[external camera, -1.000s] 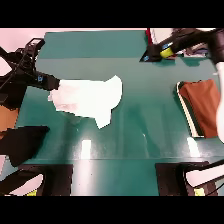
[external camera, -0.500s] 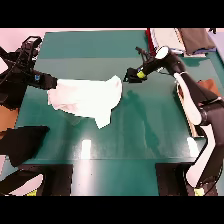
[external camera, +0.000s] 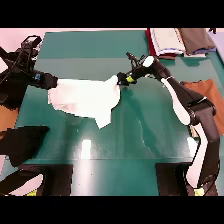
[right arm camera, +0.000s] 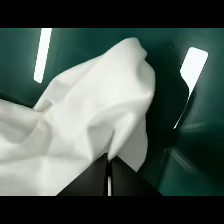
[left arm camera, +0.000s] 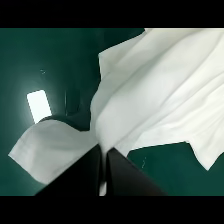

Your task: Fold the shirts.

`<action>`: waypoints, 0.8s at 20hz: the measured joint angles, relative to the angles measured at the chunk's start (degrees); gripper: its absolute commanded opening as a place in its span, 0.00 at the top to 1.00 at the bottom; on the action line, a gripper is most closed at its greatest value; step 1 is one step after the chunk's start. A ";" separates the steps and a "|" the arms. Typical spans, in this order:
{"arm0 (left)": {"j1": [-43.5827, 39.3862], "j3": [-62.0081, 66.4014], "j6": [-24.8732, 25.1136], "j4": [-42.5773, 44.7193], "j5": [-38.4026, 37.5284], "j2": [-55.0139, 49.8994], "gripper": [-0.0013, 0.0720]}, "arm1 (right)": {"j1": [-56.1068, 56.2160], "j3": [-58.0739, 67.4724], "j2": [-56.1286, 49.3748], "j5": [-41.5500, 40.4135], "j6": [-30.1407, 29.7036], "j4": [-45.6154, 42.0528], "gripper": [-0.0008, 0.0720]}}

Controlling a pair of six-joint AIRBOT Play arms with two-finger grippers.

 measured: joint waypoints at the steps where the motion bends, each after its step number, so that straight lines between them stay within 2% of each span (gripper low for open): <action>1: 0.00 1.07 0.00 0.00 -0.07 0.28 0.95 | -0.13 1.40 1.31 0.00 -1.20 -0.11 0.97; 4: 0.00 7.69 -0.02 0.02 -0.04 2.29 0.95 | -1.81 3.80 10.38 -0.31 -4.37 -0.94 0.97; 9: 0.00 24.24 -0.02 -0.63 0.09 7.34 0.95 | -5.81 -0.87 37.05 -1.88 -8.04 -5.07 0.97; 12: -0.02 30.88 -0.02 -3.32 0.02 9.81 0.95 | -6.84 -3.43 51.41 -0.46 -7.52 -10.45 0.97; 16: -0.07 34.25 -0.02 -6.40 -0.59 10.88 0.95 | -7.39 -4.57 61.90 3.37 -3.80 -16.17 0.97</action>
